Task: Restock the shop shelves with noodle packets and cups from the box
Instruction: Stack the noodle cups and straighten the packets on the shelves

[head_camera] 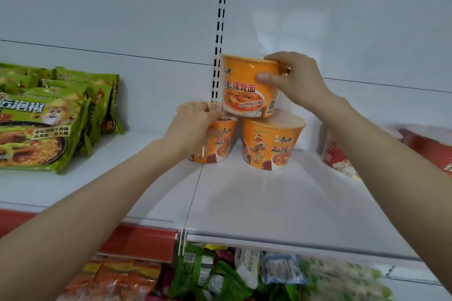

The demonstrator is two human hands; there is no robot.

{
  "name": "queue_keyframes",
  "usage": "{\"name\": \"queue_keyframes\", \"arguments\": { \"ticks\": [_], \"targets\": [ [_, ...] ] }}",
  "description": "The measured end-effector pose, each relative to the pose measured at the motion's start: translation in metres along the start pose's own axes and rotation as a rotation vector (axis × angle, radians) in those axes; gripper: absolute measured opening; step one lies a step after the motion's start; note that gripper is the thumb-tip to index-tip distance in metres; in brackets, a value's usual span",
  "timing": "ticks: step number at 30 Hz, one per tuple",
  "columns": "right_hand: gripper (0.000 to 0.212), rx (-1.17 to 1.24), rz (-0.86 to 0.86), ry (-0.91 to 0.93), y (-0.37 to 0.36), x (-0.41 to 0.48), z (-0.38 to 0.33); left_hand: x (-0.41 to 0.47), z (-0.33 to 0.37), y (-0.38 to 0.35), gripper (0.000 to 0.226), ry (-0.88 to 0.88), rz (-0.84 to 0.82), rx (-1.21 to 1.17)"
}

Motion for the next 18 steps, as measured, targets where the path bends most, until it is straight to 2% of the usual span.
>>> {"name": "queue_keyframes", "arguments": {
  "ticks": [2, 6, 8, 11, 14, 18],
  "targets": [
    [0.044, 0.02, 0.017, 0.012, 0.006, 0.001, 0.0, -0.005, -0.009, 0.006, 0.037, -0.032, -0.006, -0.164],
    [0.043, 0.066, 0.052, 0.031, 0.018, 0.003, -0.003, -0.014, -0.034, 0.012, 0.028, 0.056, -0.044, -0.287],
    [0.041, 0.074, 0.055, 0.037, 0.021, 0.004, -0.005, -0.015, -0.035, 0.014, 0.032, 0.085, -0.044, -0.334],
    [0.041, 0.077, 0.05, 0.033, 0.023, 0.005, -0.005, -0.011, -0.022, 0.015, 0.047, 0.059, -0.021, -0.285],
    [0.042, 0.079, 0.049, 0.033, 0.026, 0.003, -0.003, -0.009, -0.012, 0.015, 0.029, -0.01, 0.015, -0.223],
    [0.041, 0.078, 0.054, 0.034, 0.029, 0.002, 0.001, -0.013, -0.024, 0.021, 0.024, 0.006, 0.047, -0.267]
  ]
}}
Point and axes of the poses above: each hand's wrist, its own x-axis towards the middle knuckle, its own y-axis out of the back of the hand, z = x × y, the point moved 8 cm from there along x, towards the middle knuckle, and after that the axes turned 2 degrees about x, right-handed, at the moved point
